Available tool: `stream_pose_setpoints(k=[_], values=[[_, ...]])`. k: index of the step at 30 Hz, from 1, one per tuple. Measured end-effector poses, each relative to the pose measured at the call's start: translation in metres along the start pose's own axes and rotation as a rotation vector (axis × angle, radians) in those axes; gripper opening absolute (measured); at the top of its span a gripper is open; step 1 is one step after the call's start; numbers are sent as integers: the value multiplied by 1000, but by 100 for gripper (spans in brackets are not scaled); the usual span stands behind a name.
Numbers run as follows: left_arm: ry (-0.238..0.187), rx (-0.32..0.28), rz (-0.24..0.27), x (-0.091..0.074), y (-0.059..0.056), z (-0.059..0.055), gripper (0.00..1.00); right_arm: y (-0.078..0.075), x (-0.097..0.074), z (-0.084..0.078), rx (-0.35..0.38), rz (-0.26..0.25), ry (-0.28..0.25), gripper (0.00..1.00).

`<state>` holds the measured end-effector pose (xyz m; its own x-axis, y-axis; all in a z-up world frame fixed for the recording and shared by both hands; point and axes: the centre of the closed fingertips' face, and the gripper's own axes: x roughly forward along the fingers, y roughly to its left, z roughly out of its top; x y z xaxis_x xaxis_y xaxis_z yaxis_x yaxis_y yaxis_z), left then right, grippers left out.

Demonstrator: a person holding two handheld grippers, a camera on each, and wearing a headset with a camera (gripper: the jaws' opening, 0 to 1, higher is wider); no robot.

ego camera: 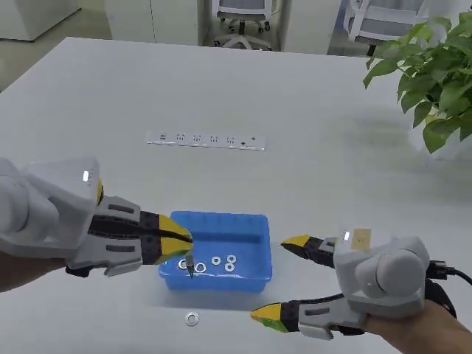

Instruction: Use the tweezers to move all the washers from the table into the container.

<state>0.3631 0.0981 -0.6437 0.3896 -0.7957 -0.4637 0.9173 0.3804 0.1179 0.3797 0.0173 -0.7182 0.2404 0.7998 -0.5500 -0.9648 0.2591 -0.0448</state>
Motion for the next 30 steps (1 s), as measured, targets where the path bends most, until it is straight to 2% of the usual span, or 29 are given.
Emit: stream_pose_setpoints(k=[7, 16, 30], values=[[-8, -1, -14, 1, -6, 1, 5, 5, -3, -2, 32, 8, -18, 79], [-5, 3, -38, 6, -18, -5, 5, 8, -6, -7, 56, 2, -29, 91], [1, 7, -75, 11, -32, -16, 5, 13, -8, -11, 58, -7, -38, 100]])
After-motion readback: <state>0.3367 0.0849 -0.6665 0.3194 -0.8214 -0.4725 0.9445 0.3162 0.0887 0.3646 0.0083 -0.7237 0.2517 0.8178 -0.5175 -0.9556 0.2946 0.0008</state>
